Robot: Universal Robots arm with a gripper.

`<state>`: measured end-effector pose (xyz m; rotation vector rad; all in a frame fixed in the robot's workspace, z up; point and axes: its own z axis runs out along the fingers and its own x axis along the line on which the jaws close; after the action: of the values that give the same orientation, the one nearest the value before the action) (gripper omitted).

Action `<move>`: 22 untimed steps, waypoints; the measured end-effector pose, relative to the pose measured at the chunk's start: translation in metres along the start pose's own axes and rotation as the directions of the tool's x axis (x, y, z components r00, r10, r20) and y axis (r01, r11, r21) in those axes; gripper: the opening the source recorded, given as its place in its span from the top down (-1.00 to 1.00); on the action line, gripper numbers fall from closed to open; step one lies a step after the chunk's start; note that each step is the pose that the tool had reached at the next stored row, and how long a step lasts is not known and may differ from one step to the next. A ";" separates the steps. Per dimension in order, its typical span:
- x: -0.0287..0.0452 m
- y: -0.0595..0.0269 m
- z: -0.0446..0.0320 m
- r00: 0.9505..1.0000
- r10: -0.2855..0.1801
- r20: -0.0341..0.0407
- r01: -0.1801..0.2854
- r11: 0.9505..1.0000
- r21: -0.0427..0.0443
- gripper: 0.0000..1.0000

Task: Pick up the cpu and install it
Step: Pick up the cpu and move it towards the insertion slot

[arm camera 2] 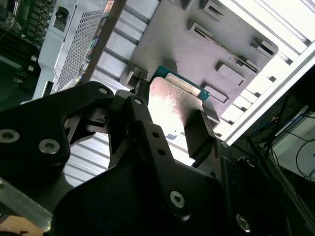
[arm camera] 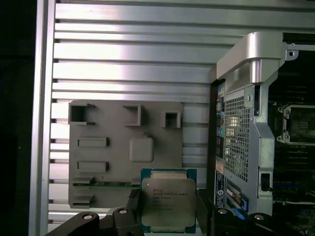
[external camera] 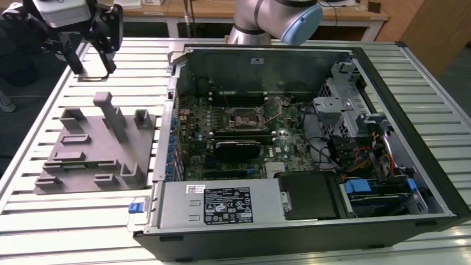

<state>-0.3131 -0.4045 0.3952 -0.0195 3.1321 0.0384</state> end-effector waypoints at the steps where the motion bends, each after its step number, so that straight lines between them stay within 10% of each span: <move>1: -0.0015 0.0000 0.0000 1.000 0.000 0.000 0.000 1.000 0.000 -0.07; 22: -0.0333 -0.0004 0.0003 1.000 0.000 0.000 0.000 1.000 0.000 -0.07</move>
<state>-0.2798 -0.4046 0.3952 -0.0196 3.1320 0.0385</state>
